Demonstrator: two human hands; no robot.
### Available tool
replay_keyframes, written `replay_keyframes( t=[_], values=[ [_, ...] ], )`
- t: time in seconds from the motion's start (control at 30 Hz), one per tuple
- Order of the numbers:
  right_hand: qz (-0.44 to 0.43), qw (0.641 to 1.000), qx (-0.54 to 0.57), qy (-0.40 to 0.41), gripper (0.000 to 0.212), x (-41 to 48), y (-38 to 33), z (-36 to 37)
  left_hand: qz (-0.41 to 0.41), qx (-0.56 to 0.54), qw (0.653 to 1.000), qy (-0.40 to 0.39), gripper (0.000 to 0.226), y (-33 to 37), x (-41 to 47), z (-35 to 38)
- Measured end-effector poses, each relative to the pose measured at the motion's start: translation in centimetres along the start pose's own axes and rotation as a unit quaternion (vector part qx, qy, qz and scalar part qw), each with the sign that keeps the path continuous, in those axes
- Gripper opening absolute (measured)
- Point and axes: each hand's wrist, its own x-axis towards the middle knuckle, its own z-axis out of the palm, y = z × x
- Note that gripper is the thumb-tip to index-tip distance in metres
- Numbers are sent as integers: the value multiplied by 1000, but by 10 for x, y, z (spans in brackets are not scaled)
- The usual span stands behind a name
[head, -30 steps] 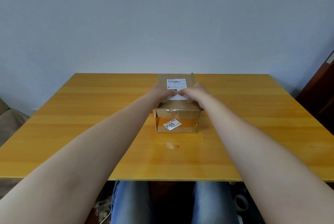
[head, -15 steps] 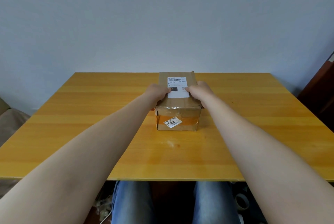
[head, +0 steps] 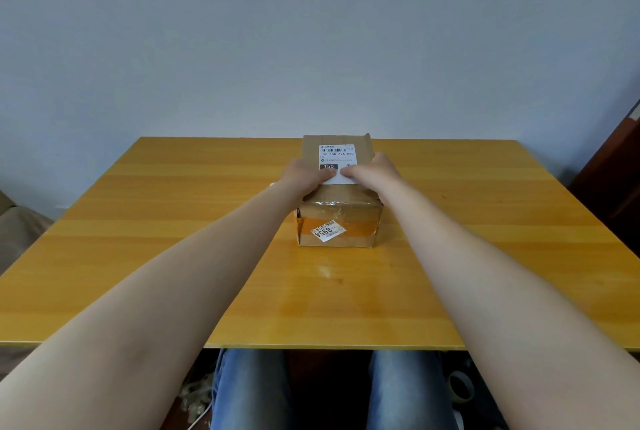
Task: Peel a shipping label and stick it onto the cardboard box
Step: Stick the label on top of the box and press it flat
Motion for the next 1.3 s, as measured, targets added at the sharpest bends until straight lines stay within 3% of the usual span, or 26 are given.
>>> replay_keyframes(
  t=[0.1, 0.37, 0.57, 1.13, 1.3],
  values=[
    [-6, 1000, 1, -8, 74, -3, 1, 0, 18, 1, 1000, -9, 47, -1, -3, 1],
    [-35, 998, 33, -33, 53, -10, 6, -6, -3, -36, 999, -40, 49, -6, -1, -7],
    [-16, 998, 49, -36, 68, -5, 10, -4, -5, -63, 997, -42, 44, -9, -3, -10],
    [2, 992, 112, -66, 50, -9, 25, -19, -14, -52, 998, -27, 47, -13, -6, -17],
    [-22, 995, 81, -53, 65, -15, 21, -19, -11, -18, 999, -32, 40, -10, -8, -14]
  ],
)
